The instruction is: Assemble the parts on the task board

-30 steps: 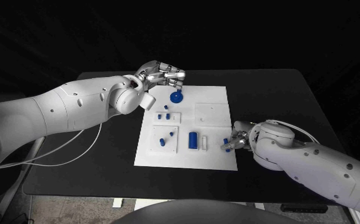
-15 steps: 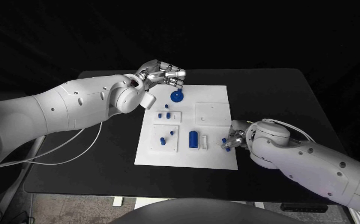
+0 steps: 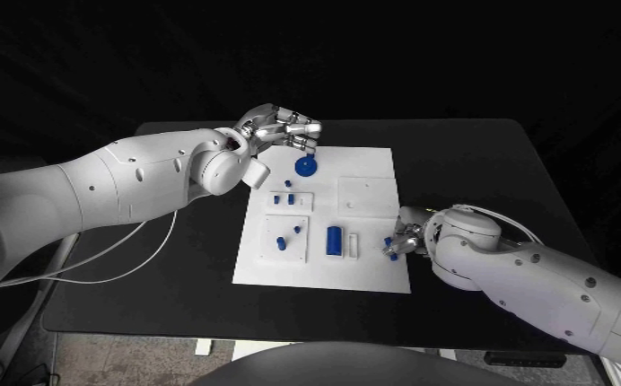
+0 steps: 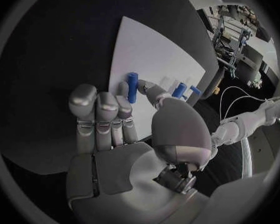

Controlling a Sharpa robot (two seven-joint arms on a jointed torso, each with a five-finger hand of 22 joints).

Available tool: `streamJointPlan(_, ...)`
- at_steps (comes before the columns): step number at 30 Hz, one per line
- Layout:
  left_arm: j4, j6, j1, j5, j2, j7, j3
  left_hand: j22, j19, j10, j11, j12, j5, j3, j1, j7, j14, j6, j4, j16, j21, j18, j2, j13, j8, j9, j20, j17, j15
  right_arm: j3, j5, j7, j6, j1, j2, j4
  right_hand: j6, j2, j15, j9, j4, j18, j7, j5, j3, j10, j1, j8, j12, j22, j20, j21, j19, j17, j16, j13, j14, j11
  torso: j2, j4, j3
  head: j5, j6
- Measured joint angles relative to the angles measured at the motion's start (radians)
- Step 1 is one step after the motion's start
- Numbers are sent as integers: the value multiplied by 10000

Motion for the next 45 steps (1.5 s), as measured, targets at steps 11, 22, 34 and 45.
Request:
streamJointPlan(11, 14, 4, 0, -17, -19, -18, -1, 1, -36, 0, 0, 0, 0, 0, 0, 0, 0, 0, 0, 0, 0, 1, 0, 0, 0, 0, 36, -1, 0, -55, 889, -56, -917, -42, -188, 149, -135, 209, 17, -1, -453, -8, 137, 41, -445, -35, 30, -35, 26, -1, 0, 0, 0, 7, 0, -2, -17, 34, -2, 6, 13, 27, 4)
streamJointPlan(22, 23, 5, 0, -40, -32, -22, -1, 2, -36, 0, 0, 0, 0, 0, 0, 0, 0, 1, 0, 0, 0, 1, 0, -1, 0, 0, 36, 7, 0, 87, 2377, -15, -2279, 12, -236, 619, -391, 489, 23, -9093, -1324, 5, 493, -80, -167, 93, 312, -111, 52, -2, 0, -55, 0, -10, 0, -1, -23, -94, -1, 4, 7, 43, 26)
streamJointPlan(34, 22, 7, 0, -55, -22, -22, -1, 3, -36, 0, 0, 0, 0, 0, 0, 0, 0, 1, -1, 0, 0, 1, 0, 0, 0, 0, 36, 6, 0, 155, 3407, 51, -2749, 132, 66, 647, -378, 361, 23, -9116, -1189, 5, 480, -79, -441, 89, 184, -109, 52, -3, -1, -104, 0, -28, 0, -1, -23, -90, 0, 2, 1, 43, 20)
streamJointPlan(45, 22, 9, 0, -62, -17, -26, -1, 4, -73, 0, 0, 0, 0, 0, 1, 0, 0, 1, -1, 0, 0, -1, 0, 0, 0, 0, -1, 5, 0, -71, 3167, 88, -2521, 166, 280, 235, -328, 337, 23, -9115, -1005, 5, 429, -661, -846, 17, 209, -110, 52, -4, -1, -145, 0, -27, -1, -20, -23, -93, 0, 7, 8, 37, 38)
